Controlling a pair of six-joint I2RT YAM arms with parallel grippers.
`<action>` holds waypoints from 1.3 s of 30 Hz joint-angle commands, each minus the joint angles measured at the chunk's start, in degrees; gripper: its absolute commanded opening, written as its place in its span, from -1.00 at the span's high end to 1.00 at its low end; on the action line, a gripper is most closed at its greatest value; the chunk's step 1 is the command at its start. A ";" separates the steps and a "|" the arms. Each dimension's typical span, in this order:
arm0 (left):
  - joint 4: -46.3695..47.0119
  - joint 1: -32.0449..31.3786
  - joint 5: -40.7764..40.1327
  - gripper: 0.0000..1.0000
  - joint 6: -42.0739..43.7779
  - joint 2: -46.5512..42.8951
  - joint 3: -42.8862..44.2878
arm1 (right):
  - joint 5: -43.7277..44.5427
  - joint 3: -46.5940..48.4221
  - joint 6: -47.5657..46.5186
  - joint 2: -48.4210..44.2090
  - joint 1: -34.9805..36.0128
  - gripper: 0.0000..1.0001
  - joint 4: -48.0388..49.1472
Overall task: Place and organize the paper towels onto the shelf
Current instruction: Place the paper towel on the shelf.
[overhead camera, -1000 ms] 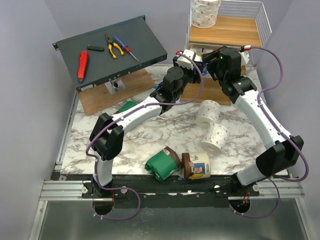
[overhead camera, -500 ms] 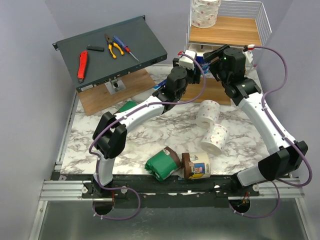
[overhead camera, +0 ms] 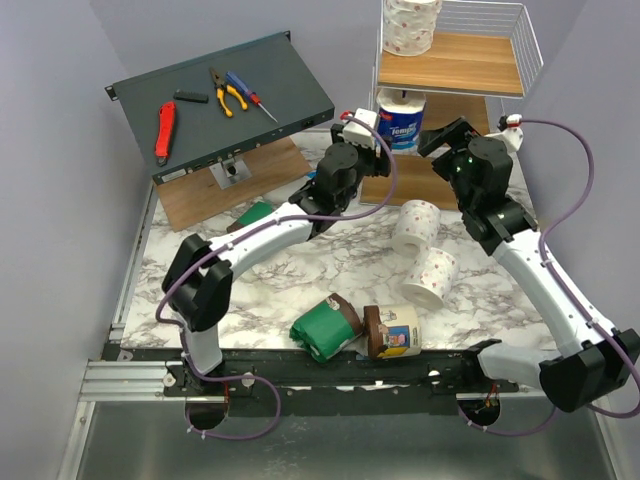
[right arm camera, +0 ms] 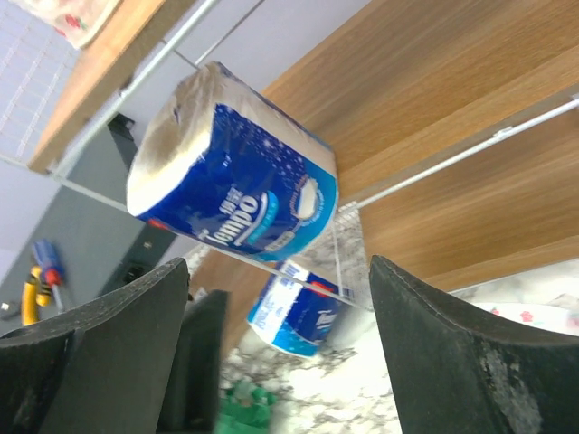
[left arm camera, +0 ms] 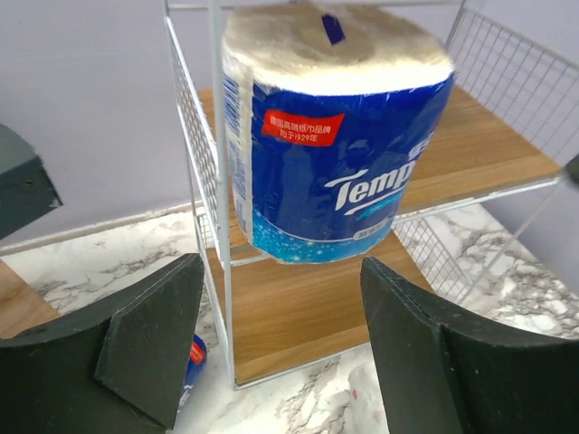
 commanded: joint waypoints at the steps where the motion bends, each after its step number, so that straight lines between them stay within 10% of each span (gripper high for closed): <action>1: 3.05 -1.23 0.96 -0.49 -1.73 -9.30 -5.32 | -1.02 -5.68 -10.14 -2.84 -0.33 -0.70 8.92; 12: -14.07 -2.76 0.63 -0.62 -10.10 -36.81 -23.88 | -16.86 -26.30 -25.39 -7.48 -0.23 -0.85 44.95; 25: -15.38 -2.67 13.21 -0.59 -18.83 -62.62 -47.97 | -18.00 -27.07 -39.80 1.11 -0.08 -0.85 56.27; 39: -24.14 -2.63 0.82 -0.58 -22.23 -90.80 -66.20 | -14.78 -22.48 -40.00 10.48 -0.05 -0.81 59.99</action>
